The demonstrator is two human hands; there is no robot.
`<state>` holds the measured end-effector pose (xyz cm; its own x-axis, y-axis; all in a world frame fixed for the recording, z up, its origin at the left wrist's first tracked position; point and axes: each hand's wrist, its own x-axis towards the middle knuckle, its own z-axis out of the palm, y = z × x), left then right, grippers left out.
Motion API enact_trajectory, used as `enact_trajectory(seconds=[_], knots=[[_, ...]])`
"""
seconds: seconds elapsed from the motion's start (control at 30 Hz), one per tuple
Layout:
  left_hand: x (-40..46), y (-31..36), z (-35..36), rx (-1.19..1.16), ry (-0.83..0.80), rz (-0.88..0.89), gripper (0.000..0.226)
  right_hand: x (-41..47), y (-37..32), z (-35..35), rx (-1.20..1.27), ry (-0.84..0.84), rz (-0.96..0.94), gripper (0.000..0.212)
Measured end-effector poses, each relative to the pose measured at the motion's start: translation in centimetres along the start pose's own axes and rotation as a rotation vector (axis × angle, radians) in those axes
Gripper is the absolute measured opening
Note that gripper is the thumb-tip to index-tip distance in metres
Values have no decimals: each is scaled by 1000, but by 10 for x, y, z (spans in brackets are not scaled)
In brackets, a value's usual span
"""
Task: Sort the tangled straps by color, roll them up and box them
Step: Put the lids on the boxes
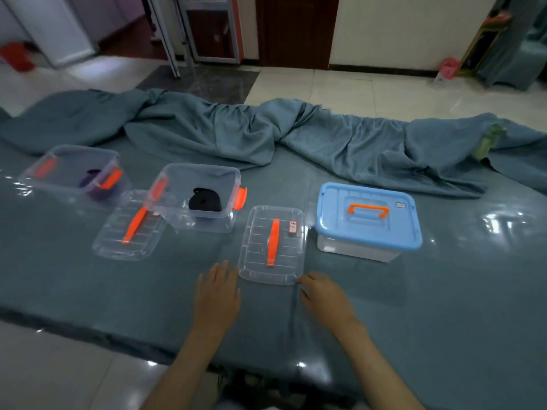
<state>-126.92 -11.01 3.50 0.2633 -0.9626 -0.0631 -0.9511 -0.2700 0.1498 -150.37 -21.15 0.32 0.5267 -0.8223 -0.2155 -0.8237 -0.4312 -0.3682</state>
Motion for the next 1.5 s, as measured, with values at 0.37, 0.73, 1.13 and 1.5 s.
enact_trajectory(seconds=[0.37,0.73,1.13,1.5], knots=[[108,-155,-9,-49,48,48,61,134,-87,52,84,-12,326,42],[150,-223,-1,54,-53,83,92,190,-101,66,351,188,805,23],[146,-221,8,-177,-62,47,97,135,-101,52,645,525,794,15],[157,-270,-17,-296,167,248,66,262,-195,-17,152,354,289,32]])
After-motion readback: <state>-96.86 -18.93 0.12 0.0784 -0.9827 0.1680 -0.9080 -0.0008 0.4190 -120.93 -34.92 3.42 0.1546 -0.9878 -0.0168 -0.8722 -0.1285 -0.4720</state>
